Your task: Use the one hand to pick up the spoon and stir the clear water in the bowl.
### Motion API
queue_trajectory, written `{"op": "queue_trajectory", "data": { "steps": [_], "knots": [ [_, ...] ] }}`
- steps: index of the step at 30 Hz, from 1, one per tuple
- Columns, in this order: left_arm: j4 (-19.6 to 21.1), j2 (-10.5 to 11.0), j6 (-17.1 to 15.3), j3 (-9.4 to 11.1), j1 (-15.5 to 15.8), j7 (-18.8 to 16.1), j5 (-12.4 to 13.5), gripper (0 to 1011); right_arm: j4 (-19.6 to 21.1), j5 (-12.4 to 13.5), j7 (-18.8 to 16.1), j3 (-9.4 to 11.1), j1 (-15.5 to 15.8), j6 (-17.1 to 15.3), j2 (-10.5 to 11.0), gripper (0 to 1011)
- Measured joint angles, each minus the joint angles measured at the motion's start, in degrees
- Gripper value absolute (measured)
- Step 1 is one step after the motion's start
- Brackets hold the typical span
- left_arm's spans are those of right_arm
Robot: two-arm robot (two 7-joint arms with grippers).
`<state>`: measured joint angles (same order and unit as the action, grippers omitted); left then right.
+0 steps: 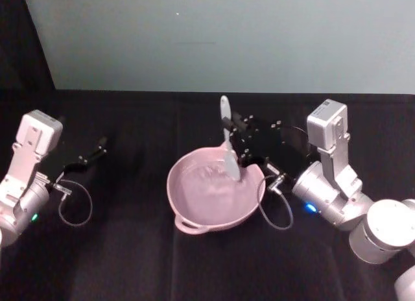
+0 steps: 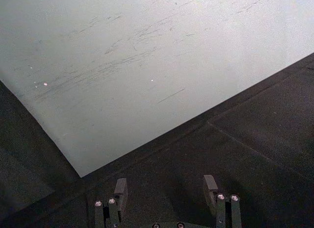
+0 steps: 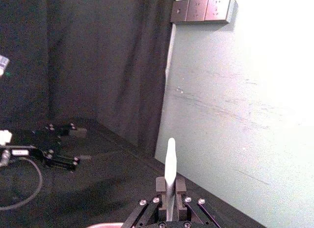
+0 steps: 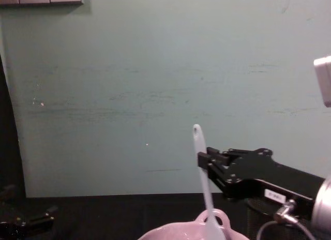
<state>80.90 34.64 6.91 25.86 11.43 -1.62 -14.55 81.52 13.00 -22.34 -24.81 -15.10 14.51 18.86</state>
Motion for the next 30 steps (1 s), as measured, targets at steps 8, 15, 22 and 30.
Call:
{"op": "queue_trajectory", "data": {
  "steps": [8,15,22,30],
  "knots": [
    [0.00,0.00,0.00,0.00,0.00,0.00,0.00,1011,5.05,1.15,-2.83,1.76,2.55,-4.66,3.27,123],
    [0.00,0.00,0.00,0.00,0.00,0.00,0.00,1011,9.87,7.70,-7.33,1.79,4.91,-12.21,5.01,122],
    [0.00,0.00,0.00,0.00,0.00,0.00,0.00,1011,8.90,11.03,-7.42,0.41,4.26,-14.30,3.03,123],
    [0.00,0.00,0.00,0.00,0.00,0.00,0.00,1011,7.36,12.09,-5.20,0.81,2.67,-12.34,1.54,121]
  ]
}}
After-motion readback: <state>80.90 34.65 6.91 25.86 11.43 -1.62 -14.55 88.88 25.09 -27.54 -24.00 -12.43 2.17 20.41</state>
